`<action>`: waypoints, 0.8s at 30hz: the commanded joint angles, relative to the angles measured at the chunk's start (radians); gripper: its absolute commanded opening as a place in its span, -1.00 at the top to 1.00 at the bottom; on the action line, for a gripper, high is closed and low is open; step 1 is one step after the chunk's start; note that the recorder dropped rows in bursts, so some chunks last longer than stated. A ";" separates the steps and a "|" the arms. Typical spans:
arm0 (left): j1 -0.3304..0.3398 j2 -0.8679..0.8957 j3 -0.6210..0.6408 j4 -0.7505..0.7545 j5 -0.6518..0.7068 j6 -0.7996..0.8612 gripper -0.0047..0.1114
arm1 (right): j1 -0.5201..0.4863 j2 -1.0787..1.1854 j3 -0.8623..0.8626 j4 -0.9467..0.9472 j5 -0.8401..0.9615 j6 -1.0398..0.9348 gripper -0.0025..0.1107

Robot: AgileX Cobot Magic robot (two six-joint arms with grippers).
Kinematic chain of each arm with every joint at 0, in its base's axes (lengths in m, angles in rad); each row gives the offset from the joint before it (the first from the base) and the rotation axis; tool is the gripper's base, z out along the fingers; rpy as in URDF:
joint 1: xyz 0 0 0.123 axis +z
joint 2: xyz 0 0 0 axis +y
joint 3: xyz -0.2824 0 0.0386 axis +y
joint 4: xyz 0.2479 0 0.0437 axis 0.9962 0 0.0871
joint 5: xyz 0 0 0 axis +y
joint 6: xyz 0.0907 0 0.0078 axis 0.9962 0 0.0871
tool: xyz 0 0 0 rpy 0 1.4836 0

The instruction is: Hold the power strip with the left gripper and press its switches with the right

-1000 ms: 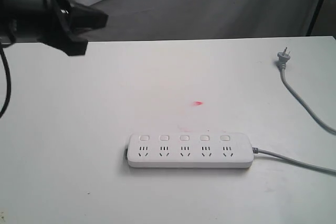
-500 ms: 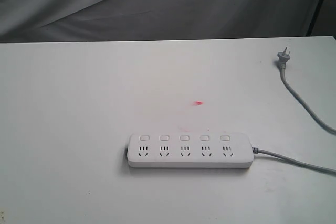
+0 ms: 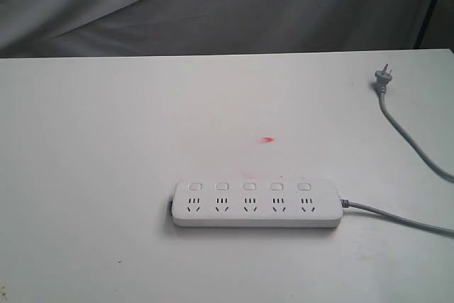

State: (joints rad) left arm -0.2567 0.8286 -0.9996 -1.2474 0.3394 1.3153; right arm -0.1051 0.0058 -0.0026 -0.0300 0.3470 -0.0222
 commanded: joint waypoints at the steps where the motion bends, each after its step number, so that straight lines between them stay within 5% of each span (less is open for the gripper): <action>1: -0.002 -0.027 -0.006 -0.008 -0.003 -0.005 0.92 | 0.003 -0.006 0.003 -0.009 -0.001 0.001 0.96; 17: -0.002 -0.025 -0.006 -0.008 -0.003 -0.002 0.92 | 0.003 -0.006 0.003 -0.009 -0.001 0.001 0.96; 24: 0.105 -0.082 -0.006 -0.008 0.016 -0.002 0.92 | 0.003 -0.006 0.003 -0.009 -0.001 0.001 0.96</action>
State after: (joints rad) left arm -0.2021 0.7882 -0.9996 -1.2490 0.3510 1.3153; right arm -0.1051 0.0058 -0.0026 -0.0300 0.3470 -0.0222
